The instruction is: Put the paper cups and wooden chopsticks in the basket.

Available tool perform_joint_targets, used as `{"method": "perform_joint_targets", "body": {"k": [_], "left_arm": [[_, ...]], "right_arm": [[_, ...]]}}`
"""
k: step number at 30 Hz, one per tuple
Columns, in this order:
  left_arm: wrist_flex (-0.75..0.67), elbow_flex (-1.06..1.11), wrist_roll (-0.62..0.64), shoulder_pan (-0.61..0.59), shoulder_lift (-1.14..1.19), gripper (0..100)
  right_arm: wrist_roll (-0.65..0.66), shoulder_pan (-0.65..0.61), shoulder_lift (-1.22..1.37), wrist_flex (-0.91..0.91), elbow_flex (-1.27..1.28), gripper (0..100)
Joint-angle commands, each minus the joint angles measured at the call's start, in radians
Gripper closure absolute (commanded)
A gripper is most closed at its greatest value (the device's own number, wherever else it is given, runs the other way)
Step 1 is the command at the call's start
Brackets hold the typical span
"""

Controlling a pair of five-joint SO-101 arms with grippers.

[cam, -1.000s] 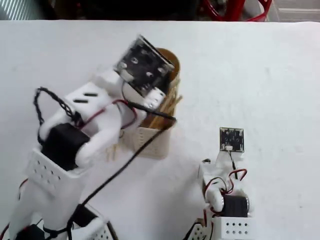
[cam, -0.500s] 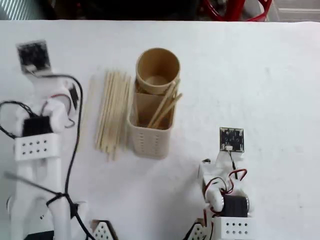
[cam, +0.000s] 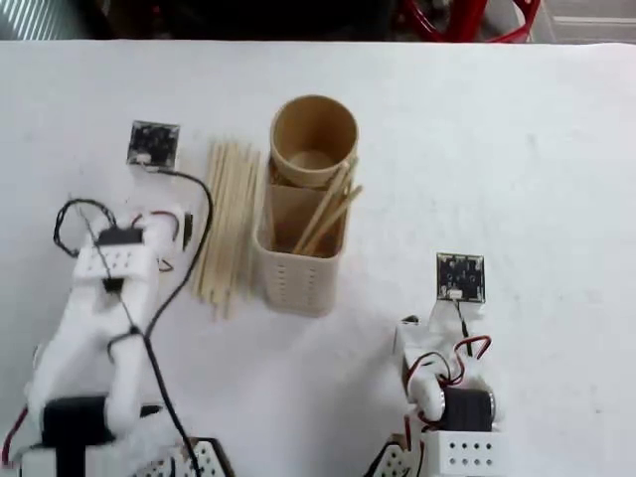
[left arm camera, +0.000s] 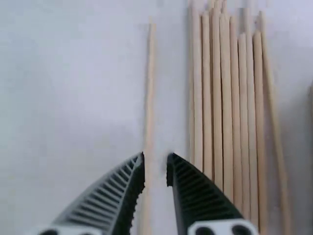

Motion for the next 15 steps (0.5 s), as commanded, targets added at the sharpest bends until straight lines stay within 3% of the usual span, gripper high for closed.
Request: {"method": "perform_joint_targets", "body": {"k": [1, 15], "left_arm": [[0.098, -0.213, -0.008, 0.004, 0.185, 90], [0.172, -0.328, -0.008, 0.001, 0.312, 90]], "right_arm": [[0.008, -0.004, -0.007, 0.007, 0.009, 83.9], [0.008, -0.008, -0.007, 0.007, 0.009, 83.9]]}}
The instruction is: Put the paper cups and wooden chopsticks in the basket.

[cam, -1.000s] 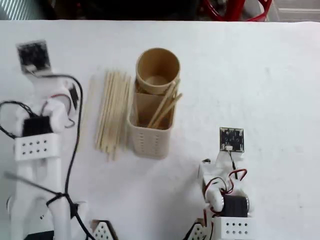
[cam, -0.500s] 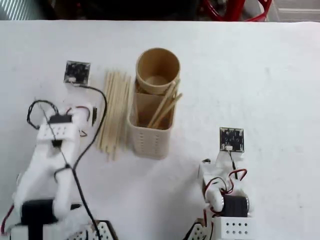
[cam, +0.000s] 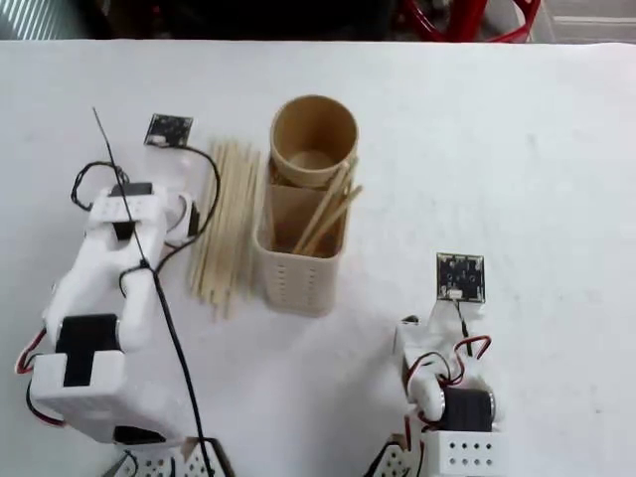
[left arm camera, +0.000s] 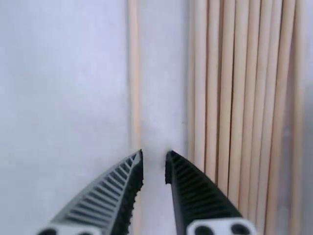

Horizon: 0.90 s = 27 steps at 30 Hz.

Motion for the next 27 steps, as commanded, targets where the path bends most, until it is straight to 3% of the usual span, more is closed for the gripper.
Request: {"method": "perform_joint_targets", "body": {"k": [1, 11, 19, 27], "left_arm": [[0.005, -0.048, -0.008, -0.008, -0.007, 90], [0.005, -0.054, -0.008, -0.027, 0.047, 90], [0.153, -0.227, 0.04, -0.093, 0.176, 90], [0.18, -0.252, -0.044, -0.035, 0.142, 90]], "right_arm": [[0.008, -0.01, -0.007, 0.007, 0.009, 83.9], [0.008, -0.01, -0.008, 0.007, 0.009, 83.9], [0.008, -0.01, -0.008, 0.007, 0.009, 83.9], [0.008, -0.01, -0.008, 0.007, 0.009, 83.9]]}}
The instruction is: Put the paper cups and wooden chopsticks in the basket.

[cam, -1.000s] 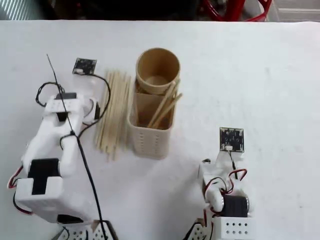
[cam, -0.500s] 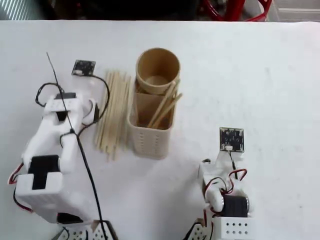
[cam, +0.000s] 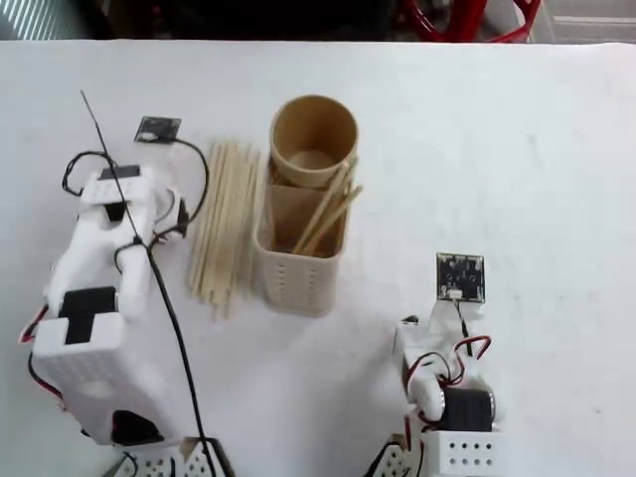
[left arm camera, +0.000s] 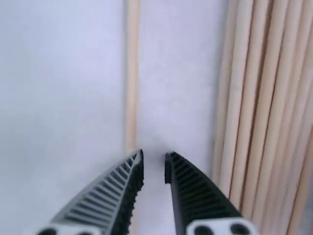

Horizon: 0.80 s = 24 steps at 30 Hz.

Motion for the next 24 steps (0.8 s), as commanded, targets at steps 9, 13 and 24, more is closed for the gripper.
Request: {"method": "perform_joint_targets", "body": {"k": [9, 13, 24], "left_arm": [[-0.184, 0.178, -0.02, -0.056, -0.275, 90], [-0.184, 0.186, -0.021, -0.056, -0.272, 90], [0.049, -0.104, -0.04, -0.058, 0.039, 91]], "right_arm": [[0.008, -0.005, -0.008, 0.007, 0.009, 83.9], [0.008, -0.01, -0.008, 0.007, 0.009, 83.9], [0.008, -0.01, -0.008, 0.007, 0.009, 83.9]]}}
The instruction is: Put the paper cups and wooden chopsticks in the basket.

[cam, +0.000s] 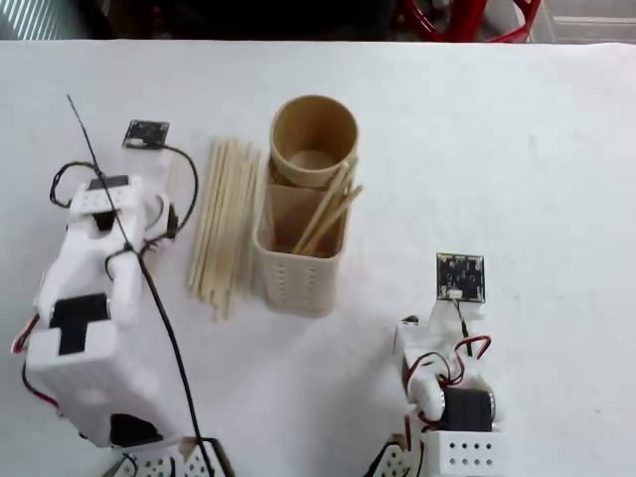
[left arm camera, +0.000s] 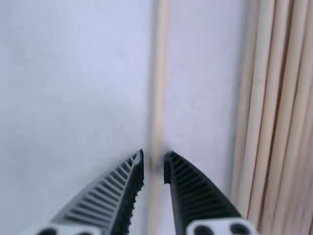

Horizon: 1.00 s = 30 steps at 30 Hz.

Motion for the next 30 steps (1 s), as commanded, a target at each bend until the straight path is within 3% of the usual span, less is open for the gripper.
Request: {"method": "perform_joint_targets", "body": {"k": [1, 6, 15, 19, 25, 30], "left_arm": [[0.132, -0.192, -0.009, -0.007, 0.094, 91], [0.252, -0.342, 0.002, -0.01, 0.208, 98], [0.267, -0.339, 0.002, -0.027, 0.157, 98], [0.236, -0.206, 0.003, -0.025, -0.053, 98], [0.057, 0.126, 0.005, -0.018, -0.542, 98], [-0.015, 0.295, 0.063, 0.099, -0.894, 98]], "right_arm": [[0.008, -0.01, -0.008, 0.007, 0.009, 83.9], [0.008, -0.008, -0.008, 0.007, 0.009, 83.9], [0.008, -0.007, -0.008, 0.007, 0.009, 83.9], [0.008, -0.007, -0.008, 0.007, 0.009, 83.9], [0.008, -0.007, -0.008, 0.007, 0.009, 83.9], [0.008, -0.007, -0.008, 0.007, 0.009, 83.9]]}}
